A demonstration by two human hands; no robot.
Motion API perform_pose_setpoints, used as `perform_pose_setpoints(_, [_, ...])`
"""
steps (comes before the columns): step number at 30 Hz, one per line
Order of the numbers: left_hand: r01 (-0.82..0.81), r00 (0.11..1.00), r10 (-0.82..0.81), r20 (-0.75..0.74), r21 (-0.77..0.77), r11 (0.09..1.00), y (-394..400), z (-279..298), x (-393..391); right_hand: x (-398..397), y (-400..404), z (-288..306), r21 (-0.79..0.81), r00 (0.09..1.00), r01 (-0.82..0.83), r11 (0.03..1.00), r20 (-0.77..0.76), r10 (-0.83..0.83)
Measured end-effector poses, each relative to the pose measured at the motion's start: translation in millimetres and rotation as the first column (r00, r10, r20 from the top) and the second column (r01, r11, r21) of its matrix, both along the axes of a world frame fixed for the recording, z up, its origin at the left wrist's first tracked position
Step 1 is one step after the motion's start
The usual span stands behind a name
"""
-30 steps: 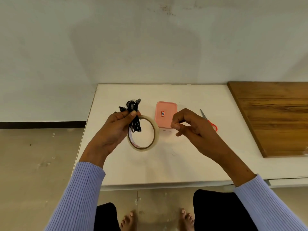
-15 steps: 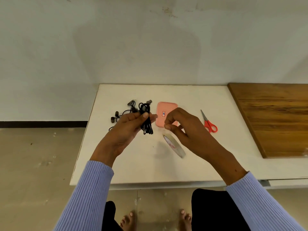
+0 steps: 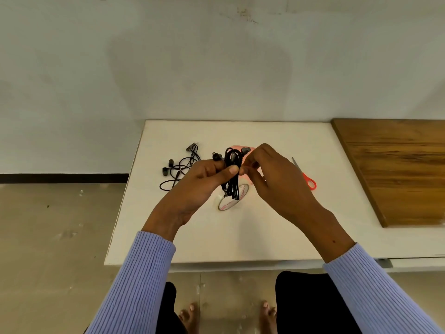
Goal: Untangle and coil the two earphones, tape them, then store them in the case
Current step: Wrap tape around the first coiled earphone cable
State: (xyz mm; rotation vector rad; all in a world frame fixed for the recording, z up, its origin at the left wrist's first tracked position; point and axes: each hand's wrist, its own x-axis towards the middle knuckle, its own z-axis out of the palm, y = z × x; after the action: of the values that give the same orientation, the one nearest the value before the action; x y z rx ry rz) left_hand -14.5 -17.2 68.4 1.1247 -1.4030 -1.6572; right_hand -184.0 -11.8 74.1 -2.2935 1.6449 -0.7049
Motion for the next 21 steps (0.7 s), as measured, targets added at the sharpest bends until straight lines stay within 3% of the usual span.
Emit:
perform_pose_setpoints(5, [-0.065,0.998,0.064,-0.013,-0.059,0.996,1,13,4,6,1,4,-0.055,1.000,0.011,0.998,-0.002,-0.012])
perform_pose_setpoints(15, [-0.044,0.994,0.046,-0.094,0.020,0.999,4,13,9,9,-3,9,-0.074,0.999,0.040,0.996,-0.006,-0.040])
perform_pose_setpoints(18, [-0.050,0.989,0.056,-0.136,0.045,0.998,2,14,10,8,-4,7,-0.129,0.996,0.037,0.991,0.080,-0.027])
perform_pose_setpoints(21, [-0.042,0.988,0.049,-0.144,0.050,0.998,1,13,11,8,-4,7,-0.079,0.930,0.099,0.992,0.361,-0.064])
